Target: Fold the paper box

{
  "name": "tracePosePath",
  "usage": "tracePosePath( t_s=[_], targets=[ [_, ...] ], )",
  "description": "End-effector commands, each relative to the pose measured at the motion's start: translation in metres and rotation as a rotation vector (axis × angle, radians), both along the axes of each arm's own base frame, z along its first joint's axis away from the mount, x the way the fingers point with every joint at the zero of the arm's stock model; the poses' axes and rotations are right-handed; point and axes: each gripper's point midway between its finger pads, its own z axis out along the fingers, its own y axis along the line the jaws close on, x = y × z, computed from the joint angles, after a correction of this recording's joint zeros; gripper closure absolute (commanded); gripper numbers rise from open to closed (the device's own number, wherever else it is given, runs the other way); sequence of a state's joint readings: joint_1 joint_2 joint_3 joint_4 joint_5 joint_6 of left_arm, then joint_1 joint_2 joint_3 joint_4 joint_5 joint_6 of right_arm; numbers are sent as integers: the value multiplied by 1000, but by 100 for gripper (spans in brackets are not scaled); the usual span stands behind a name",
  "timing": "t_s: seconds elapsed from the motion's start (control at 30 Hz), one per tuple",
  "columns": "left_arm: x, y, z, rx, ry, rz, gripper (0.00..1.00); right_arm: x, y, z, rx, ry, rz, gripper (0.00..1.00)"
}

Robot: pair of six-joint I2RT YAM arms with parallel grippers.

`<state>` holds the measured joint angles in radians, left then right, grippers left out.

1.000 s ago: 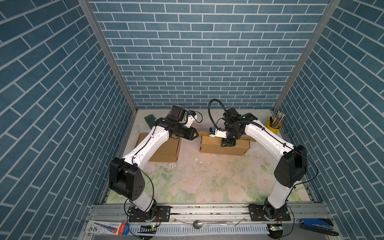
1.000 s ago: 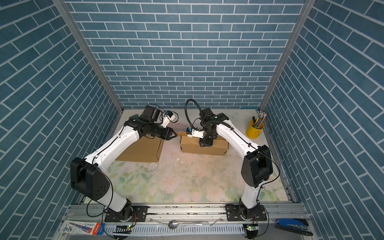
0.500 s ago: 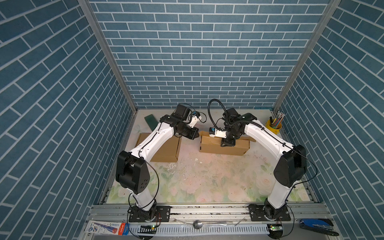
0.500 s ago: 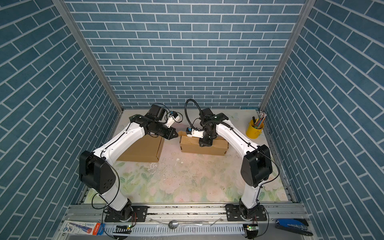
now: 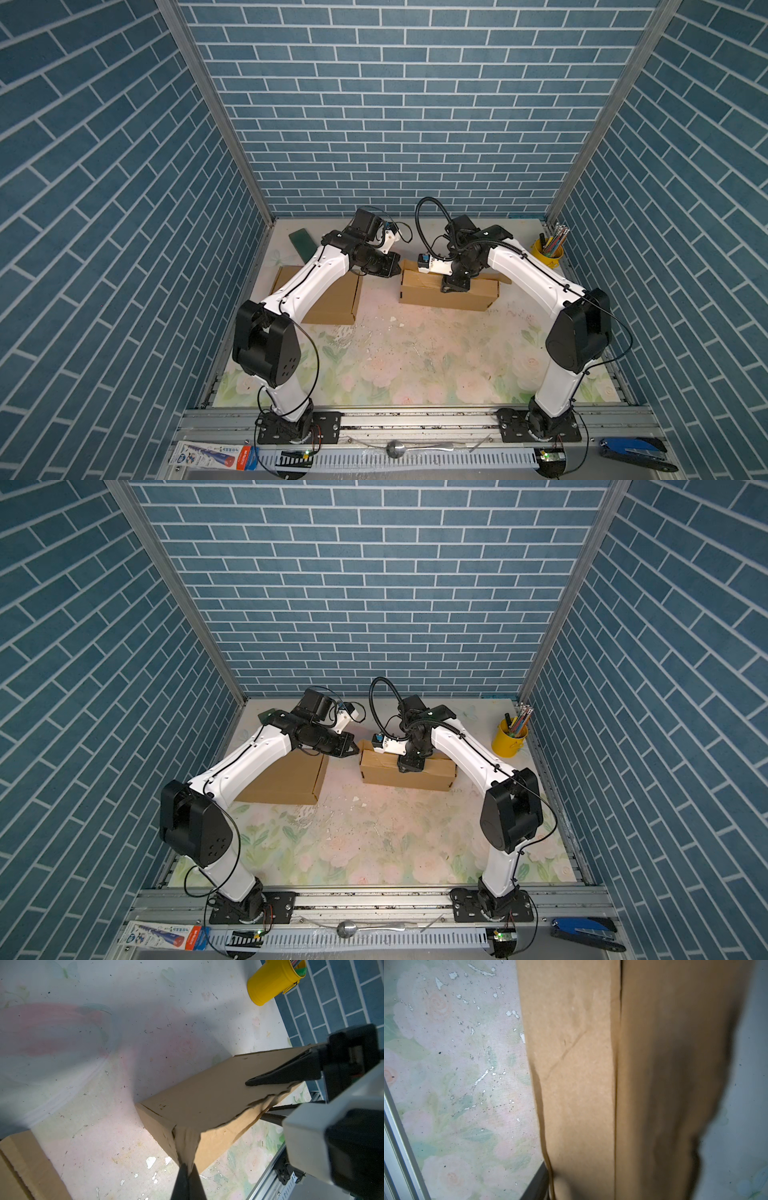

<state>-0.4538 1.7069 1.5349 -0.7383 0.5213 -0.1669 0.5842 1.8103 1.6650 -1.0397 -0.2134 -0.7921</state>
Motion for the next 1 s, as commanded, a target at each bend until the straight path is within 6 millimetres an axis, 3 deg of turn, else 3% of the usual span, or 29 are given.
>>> tracePosePath(
  t_s=[0.0,0.43,0.97],
  targets=[
    [2,-5,-2,-55,35,61,99,-19,-1,-17,-17,144,-42,61],
    [2,-8,-24,-81,27,126,98,-18,-1,-16,-17,148,-52,60],
    [4,-9,-41,-79,9,126,99,-16,-5,-15,-37,131,-60,40]
  ],
)
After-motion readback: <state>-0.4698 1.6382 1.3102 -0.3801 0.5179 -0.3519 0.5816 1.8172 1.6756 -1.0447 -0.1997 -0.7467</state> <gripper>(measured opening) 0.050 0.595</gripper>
